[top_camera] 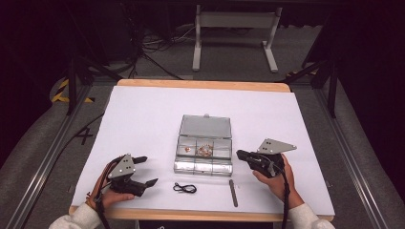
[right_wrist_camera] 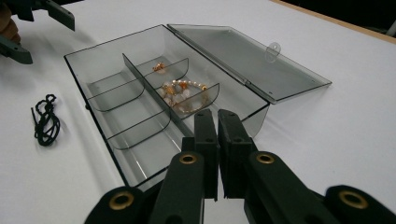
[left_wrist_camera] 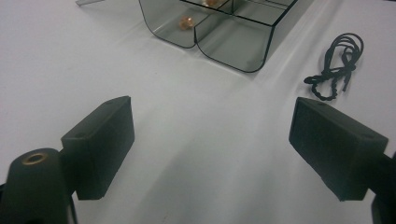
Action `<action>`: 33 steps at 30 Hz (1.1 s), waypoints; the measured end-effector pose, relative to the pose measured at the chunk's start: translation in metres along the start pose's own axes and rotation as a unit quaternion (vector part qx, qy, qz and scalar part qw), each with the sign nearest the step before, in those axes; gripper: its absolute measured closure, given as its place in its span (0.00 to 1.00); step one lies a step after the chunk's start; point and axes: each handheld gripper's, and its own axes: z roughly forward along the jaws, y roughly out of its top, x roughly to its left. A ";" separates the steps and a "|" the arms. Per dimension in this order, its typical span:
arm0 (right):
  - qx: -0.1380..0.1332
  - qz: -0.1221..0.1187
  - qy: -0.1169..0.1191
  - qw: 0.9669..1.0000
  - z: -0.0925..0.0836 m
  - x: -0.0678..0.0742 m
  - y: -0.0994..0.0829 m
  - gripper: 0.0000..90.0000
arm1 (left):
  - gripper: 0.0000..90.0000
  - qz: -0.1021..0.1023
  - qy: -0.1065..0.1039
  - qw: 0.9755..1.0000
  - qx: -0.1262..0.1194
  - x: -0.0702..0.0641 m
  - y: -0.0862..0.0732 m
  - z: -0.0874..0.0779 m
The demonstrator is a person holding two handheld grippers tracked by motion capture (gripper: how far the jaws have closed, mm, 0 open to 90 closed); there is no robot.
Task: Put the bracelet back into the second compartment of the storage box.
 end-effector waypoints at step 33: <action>0.022 -0.006 0.008 1.000 0.060 -0.003 0.018 0.97 | 0.17 0.001 -0.003 1.000 0.000 0.000 0.000 0.000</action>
